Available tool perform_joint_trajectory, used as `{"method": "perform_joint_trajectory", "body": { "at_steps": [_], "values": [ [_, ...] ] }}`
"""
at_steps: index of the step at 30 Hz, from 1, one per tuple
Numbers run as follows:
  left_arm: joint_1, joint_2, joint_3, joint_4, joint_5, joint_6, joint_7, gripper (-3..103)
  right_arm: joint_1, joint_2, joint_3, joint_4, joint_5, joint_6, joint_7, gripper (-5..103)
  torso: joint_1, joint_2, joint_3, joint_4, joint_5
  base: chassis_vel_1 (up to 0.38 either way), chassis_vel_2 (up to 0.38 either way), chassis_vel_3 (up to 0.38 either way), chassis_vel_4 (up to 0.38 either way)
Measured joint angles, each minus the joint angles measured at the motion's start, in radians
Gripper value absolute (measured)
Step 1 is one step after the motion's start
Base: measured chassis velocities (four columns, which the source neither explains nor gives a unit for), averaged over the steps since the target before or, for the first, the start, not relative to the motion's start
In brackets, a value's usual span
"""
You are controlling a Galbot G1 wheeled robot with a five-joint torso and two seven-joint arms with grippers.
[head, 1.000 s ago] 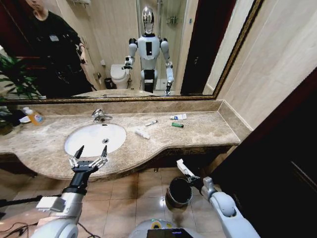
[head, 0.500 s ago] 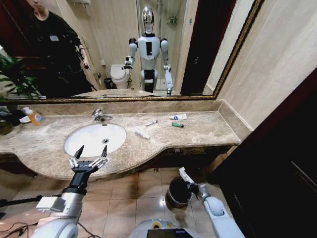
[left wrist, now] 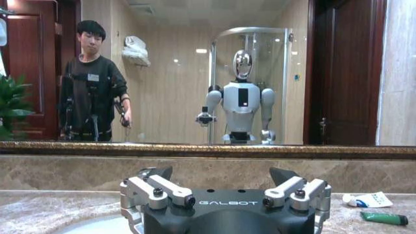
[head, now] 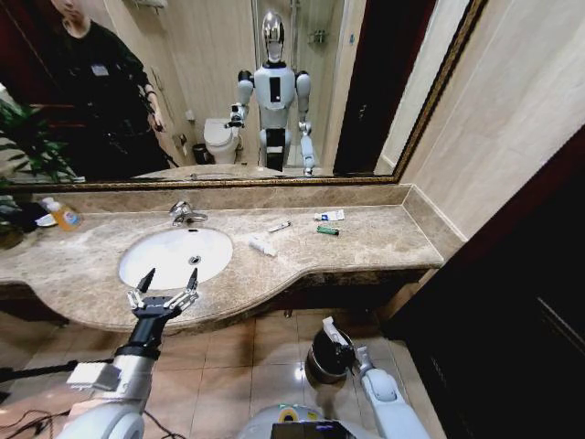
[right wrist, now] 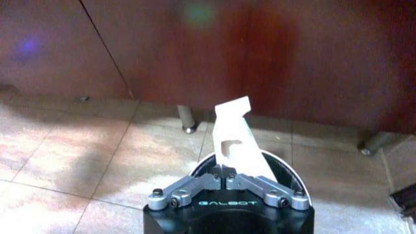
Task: Pick up the trash from the sink and place it in the trash bin.
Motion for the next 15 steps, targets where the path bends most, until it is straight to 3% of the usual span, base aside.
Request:
{"method": "perform_joint_trajectory", "body": {
  "at_steps": [5, 7, 9, 12, 15],
  "values": [
    [0.000, 0.000, 0.000, 0.000, 0.000, 0.000, 0.000, 100, 0.002, 0.003, 0.003, -0.015, -0.008, 0.004, 0.017, -2, 0.000, 0.000, 0.000, 0.0000, 0.0000, 0.000, 0.000, 0.000, 0.000],
    [0.000, 0.000, 0.000, 0.000, 0.000, 0.000, 0.000, 100, 0.000, 0.002, 0.000, -0.011, -0.008, 0.004, 0.020, 8, 0.000, 0.000, 0.000, 0.0000, 0.0000, 0.000, 0.000, 0.000, 0.000],
    [0.000, 0.000, 0.000, 0.000, 0.000, 0.000, 0.000, 100, -0.001, 0.002, -0.003, -0.008, -0.008, 0.004, 0.024, 8, 0.000, 0.000, 0.000, 0.0000, 0.0000, 0.000, 0.000, 0.000, 0.000],
    [0.000, 0.000, 0.000, 0.000, 0.000, 0.000, 0.000, 100, -0.002, 0.006, -0.012, -0.009, -0.014, 0.020, 0.059, 25, 0.000, 0.000, 0.000, 0.0000, 0.0000, 0.000, 0.000, 0.000, 0.000],
    [0.000, 0.000, 0.000, 0.000, 0.000, 0.000, 0.000, 100, -0.003, 0.010, -0.016, -0.011, -0.017, 0.026, 0.081, 30, 0.000, 0.000, 0.000, 0.0000, 0.0001, 0.000, 0.000, 0.000, 0.000]
  ]
}}
